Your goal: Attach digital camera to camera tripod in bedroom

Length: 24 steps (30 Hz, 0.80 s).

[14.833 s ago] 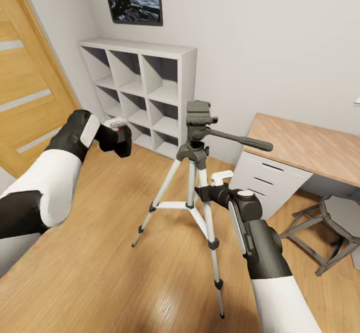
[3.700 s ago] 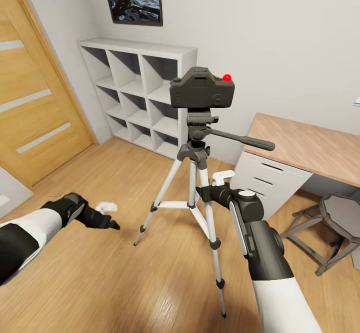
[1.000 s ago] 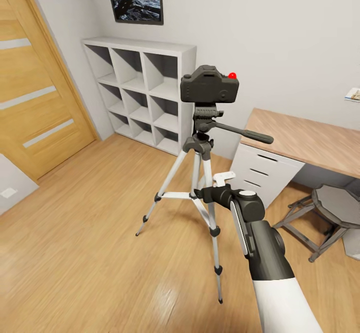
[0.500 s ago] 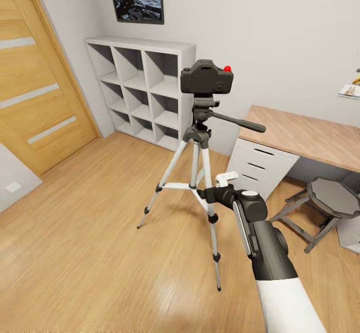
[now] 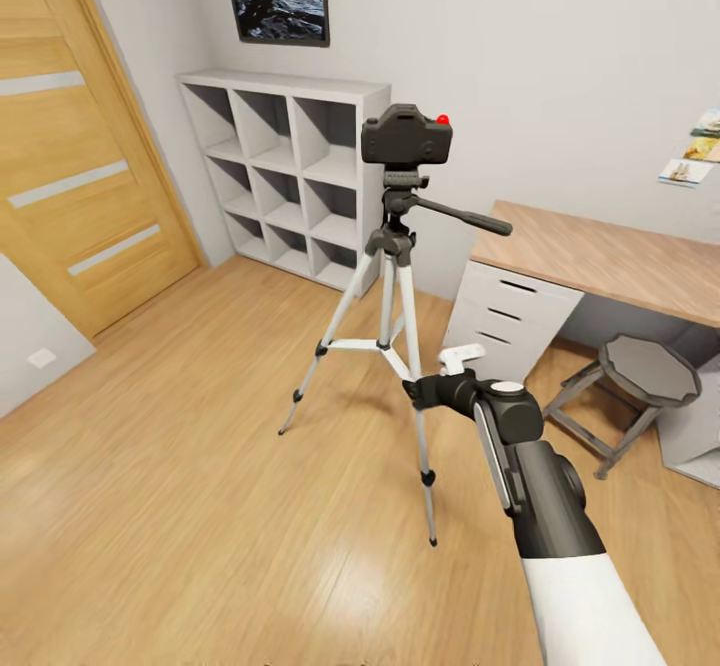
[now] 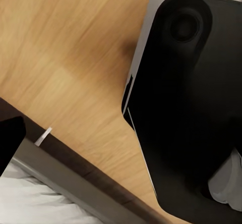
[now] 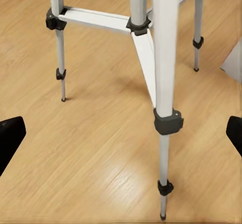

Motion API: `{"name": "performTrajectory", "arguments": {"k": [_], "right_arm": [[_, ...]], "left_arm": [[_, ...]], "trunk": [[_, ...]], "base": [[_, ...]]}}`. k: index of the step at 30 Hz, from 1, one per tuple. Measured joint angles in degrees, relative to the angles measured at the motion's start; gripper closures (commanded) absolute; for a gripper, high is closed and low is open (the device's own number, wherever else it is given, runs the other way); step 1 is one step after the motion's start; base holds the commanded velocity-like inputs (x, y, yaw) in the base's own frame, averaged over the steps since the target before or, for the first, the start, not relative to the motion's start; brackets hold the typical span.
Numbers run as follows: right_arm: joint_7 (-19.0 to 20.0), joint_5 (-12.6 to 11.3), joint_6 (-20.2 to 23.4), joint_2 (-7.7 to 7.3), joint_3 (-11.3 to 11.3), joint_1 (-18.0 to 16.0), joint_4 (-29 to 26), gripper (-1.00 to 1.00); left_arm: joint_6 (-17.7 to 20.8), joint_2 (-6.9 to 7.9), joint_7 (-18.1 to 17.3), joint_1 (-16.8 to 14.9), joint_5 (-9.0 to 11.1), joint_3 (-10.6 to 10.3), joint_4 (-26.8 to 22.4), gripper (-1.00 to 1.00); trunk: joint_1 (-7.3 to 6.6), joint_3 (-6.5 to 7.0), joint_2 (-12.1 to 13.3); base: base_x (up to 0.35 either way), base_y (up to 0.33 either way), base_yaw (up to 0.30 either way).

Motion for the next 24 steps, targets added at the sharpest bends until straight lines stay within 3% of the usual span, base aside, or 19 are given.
{"name": "performTrajectory", "arguments": {"k": [10,13,14,19,24], "right_arm": [[0.0,-0.2,-0.1,-3.30,-0.1,0.6,1.0,-1.00],[0.0,-0.2,-0.2,-4.93,-0.2,2.9,2.6,-1.00],[-0.1,-0.1,-0.3,-6.29,-0.4,4.8,4.1,-1.00],[-0.1,-0.4,-1.0,-9.61,-1.3,10.3,9.5,-1.00],[0.1,-0.5,-4.8,-11.58,-3.6,14.7,20.8,-1.00]], "left_arm": [[-0.1,0.19,0.0,0.0,0.0,0.0,-0.1,-1.00],[-0.1,0.22,0.0,0.0,0.0,-0.1,-0.1,-1.00],[-0.1,0.23,0.0,0.0,0.0,-0.1,-0.1,-1.00],[-0.1,0.24,0.0,0.0,0.0,-0.1,0.0,-1.00],[0.0,0.25,0.1,0.0,0.1,-0.1,0.0,-1.00]], "trunk": [[-0.01,0.00,0.0],[-0.01,0.00,0.0],[-0.01,-0.01,0.0],[-0.01,-0.01,0.0],[-0.01,-0.01,0.0]], "base": [[-0.029,0.000,0.000],[-0.005,0.000,0.000],[-0.003,0.000,0.000],[-0.001,0.000,0.000],[0.000,0.000,0.000]]}}
